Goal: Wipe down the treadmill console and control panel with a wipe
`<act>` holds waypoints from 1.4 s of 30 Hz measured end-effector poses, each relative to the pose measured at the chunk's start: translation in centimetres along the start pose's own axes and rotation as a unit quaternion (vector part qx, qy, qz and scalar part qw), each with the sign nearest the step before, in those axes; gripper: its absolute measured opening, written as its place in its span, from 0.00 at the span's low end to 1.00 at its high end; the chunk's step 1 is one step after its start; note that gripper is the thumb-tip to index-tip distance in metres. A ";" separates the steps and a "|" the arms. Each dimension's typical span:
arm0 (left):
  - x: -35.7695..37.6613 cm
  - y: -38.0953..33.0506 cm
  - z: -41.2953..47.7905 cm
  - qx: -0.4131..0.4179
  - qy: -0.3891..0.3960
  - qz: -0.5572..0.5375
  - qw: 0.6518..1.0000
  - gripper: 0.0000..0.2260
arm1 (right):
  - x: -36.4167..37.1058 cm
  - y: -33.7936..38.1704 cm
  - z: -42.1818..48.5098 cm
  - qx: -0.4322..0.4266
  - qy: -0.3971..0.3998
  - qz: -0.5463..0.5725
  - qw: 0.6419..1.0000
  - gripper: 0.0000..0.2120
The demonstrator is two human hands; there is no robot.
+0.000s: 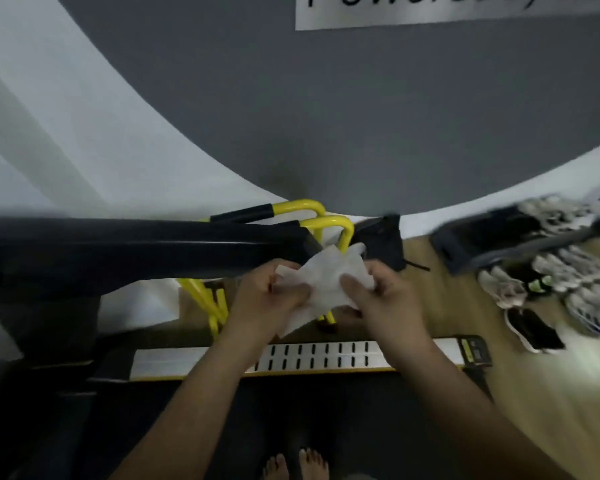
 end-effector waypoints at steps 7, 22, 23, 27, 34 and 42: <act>7.9 0.4 3.3 0.015 0.035 0.030 0.999 0.02 | -7.5 -1.1 1.3 0.020 -0.089 0.054 0.994 0.03; 28.4 8.1 15.1 -0.203 -0.032 -0.054 0.977 0.02 | -24.9 -9.6 19.7 0.035 -0.070 -0.178 0.981 0.07; 29.5 8.8 15.6 -0.196 -0.030 -0.033 0.980 0.03 | -25.4 -10.3 20.7 0.027 -0.068 -0.193 0.978 0.07; 34.3 13.4 20.1 -0.184 -0.032 0.024 0.982 0.06 | -26.9 -14.4 28.1 0.042 -0.052 -0.220 0.973 0.04; 38.9 28.7 29.7 -0.194 -0.047 0.053 0.978 0.06 | -25.3 -25.2 42.9 0.077 -0.059 -0.204 0.974 0.07; 41.0 56.1 39.8 -0.308 0.052 0.031 0.950 0.26 | -21.1 -46.8 62.4 0.175 0.048 -0.269 0.946 0.26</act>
Point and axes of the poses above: each hand's wrist, its own z-axis towards the middle knuckle, its own x-axis out of the palm, y = z × x, the point moved 1 cm from there along z, towards the middle knuckle, and after that the axes turned 12 degrees about x, right-handed, at the moved point
